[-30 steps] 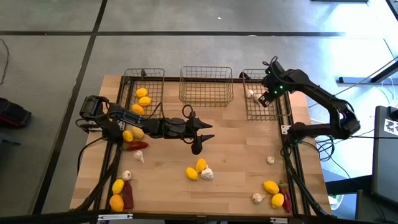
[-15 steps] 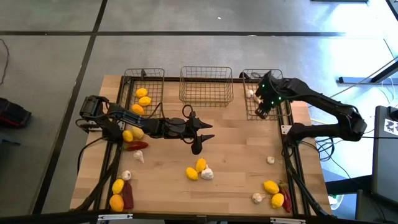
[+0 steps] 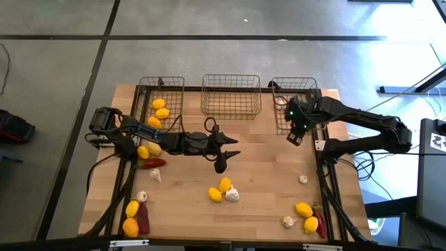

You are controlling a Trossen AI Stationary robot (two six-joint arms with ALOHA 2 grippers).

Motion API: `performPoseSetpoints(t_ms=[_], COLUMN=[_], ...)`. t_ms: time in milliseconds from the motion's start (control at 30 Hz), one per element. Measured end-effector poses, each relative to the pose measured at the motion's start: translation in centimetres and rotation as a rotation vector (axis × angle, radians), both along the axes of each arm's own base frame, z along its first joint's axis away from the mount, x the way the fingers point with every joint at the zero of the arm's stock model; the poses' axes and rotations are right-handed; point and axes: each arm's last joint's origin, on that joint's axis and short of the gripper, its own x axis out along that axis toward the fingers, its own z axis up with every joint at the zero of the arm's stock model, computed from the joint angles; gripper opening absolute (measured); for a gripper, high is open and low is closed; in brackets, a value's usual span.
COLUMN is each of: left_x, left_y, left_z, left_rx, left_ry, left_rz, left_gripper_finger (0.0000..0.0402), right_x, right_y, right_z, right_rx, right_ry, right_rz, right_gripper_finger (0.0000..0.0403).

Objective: Sort produce into baskets
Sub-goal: Put the white garlic into the right gold wire basket

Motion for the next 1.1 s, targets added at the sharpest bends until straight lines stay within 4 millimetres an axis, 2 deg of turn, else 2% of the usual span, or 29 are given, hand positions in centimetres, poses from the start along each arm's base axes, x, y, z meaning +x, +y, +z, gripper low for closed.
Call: performPoseSetpoints(t_ms=[400,1100], left_x=[0.0,0.0], left_y=[0.0,0.0], left_z=[0.0,0.0], left_rx=[-0.001,-0.001], left_ry=[0.0,0.0], left_rz=[0.0,-0.001], left_gripper_finger=[0.0212,0.0212], right_x=[-1.3,-1.6], right_y=[3.5,9.3], right_z=[1.0,1.0], right_rx=[0.044,0.121], right_ry=[-0.022,-0.019], right_rz=[-0.017,0.029], right_gripper_finger=[0.0124,0.0124])
